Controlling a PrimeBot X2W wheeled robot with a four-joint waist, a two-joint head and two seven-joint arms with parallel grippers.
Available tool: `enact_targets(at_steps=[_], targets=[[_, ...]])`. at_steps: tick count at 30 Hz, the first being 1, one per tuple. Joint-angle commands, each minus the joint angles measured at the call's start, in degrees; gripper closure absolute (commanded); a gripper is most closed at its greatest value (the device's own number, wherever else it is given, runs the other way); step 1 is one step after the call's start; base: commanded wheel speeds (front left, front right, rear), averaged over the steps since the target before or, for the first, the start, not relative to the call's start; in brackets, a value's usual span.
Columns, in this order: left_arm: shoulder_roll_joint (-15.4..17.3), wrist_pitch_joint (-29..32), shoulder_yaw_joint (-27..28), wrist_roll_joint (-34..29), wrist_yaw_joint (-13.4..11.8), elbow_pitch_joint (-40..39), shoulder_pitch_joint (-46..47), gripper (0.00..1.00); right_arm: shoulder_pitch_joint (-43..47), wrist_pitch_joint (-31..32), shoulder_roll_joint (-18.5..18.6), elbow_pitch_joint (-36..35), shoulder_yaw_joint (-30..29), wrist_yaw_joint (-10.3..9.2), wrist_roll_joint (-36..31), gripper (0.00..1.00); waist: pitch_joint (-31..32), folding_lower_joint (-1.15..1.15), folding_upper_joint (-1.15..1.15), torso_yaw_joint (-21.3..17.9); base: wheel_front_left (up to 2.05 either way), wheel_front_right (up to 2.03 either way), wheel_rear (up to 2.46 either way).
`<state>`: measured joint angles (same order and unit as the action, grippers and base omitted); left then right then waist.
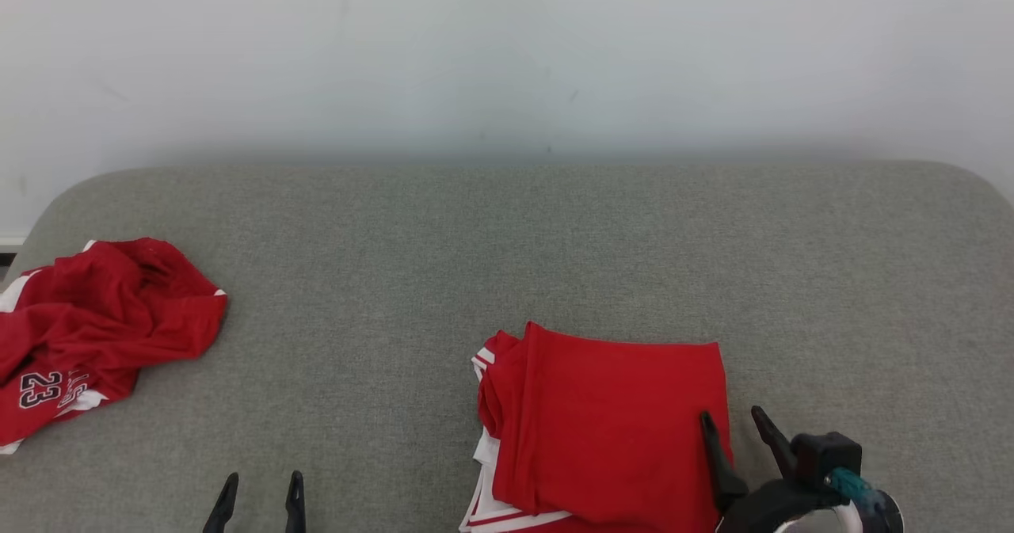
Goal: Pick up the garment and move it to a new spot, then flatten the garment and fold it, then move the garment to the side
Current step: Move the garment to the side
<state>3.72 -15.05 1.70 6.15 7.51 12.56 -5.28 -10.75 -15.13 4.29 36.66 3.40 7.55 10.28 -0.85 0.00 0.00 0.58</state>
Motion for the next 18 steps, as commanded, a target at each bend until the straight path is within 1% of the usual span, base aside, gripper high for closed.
enact_targets(at_steps=[1,6,9,10,11,12,15,18], targets=[[-0.12,-0.17,-0.29,0.1,-0.08,0.05,0.88,0.0,-2.23,0.06,0.67,3.05,0.08,-0.09,0.48,0.0,-0.7,0.0,0.0,0.79,0.0,0.0,0.0],[-0.18,-0.17,-0.42,0.32,-0.08,0.3,1.11,0.0,-7.42,1.87,0.88,13.28,1.89,-0.09,1.78,0.0,-1.35,0.0,0.0,1.64,0.0,0.0,0.0],[-0.16,-0.17,-0.19,0.41,-0.08,0.37,1.36,0.0,-8.93,1.8,0.45,17.03,3.92,-0.09,3.67,0.0,-1.6,0.0,0.0,1.89,0.0,0.0,0.0],[-0.17,-0.17,-0.12,0.44,-0.08,0.37,1.43,0.0,-9.06,1.98,0.24,18.17,4.92,-0.09,4.45,0.04,-1.65,0.0,0.0,1.91,0.0,0.0,0.0],[-0.18,-0.17,-0.05,0.46,-0.08,0.34,1.45,0.0,-9.27,1.89,-0.01,18.91,5.87,-0.08,5.27,0.56,-1.69,0.0,0.0,1.89,0.0,0.0,0.0],[-0.19,-0.17,0.03,0.46,-0.08,0.34,1.47,0.0,-9.44,1.67,-0.15,19.43,6.71,-0.08,6.12,1.0,-1.75,0.0,0.0,1.87,0.0,0.0,0.0],[-0.25,-0.17,0.23,0.47,-0.08,0.37,1.71,0.0,-10.31,1.14,0.22,20.33,8.72,-0.09,8.03,1.0,-1.93,0.0,0.0,1.6,0.0,0.0,0.0],[-0.38,-0.17,0.2,0.47,-0.08,0.26,2.03,0.0,-12.06,0.55,1.99,20.3,9.68,-0.11,9.22,1.0,-2.18,0.0,0.0,1.19,0.0,0.0,0.0]])
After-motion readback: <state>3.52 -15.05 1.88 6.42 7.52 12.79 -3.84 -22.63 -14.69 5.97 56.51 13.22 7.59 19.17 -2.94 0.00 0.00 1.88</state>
